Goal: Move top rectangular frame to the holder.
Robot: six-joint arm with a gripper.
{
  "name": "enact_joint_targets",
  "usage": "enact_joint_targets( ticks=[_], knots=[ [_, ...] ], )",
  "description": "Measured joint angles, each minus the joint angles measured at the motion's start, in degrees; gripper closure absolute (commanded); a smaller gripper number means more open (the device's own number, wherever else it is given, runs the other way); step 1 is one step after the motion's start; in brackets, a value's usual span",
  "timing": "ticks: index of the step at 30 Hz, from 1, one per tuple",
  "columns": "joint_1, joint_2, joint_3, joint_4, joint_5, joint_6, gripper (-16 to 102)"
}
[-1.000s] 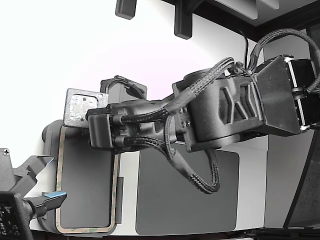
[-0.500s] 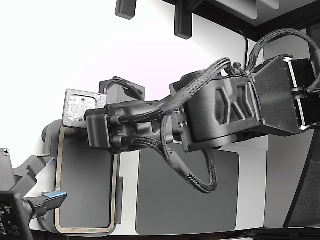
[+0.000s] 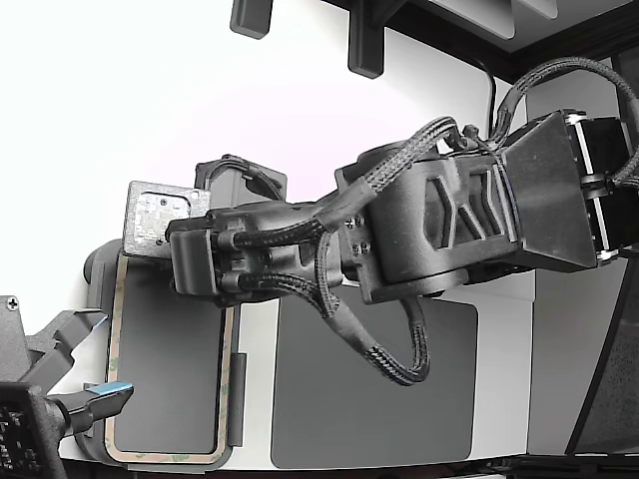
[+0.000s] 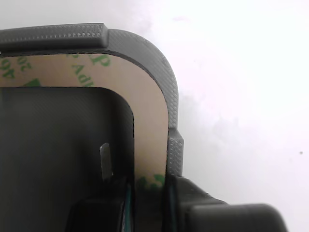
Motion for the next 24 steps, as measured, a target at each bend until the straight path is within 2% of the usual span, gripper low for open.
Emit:
enact_joint_targets(
  ticks=[1, 2, 3, 4, 5, 15, 24],
  knots=[
    [0.00, 0.00, 0.00, 0.00, 0.00, 0.00, 43],
    [0.00, 0.00, 0.00, 0.00, 0.00, 0.00, 37],
    [0.00, 0.00, 0.00, 0.00, 0.00, 0.00, 19],
    [0.00, 0.00, 0.09, -0.09, 0.00, 0.00, -8],
    [0.00, 0.00, 0.09, -0.18, 0.00, -0.09, -14],
    [0.00, 0.97, 0.00, -0.09, 0.62, 0.00, -14],
    [0.00, 11.07, 7.21, -2.90, 3.78, 1.23, -14]
  ],
)
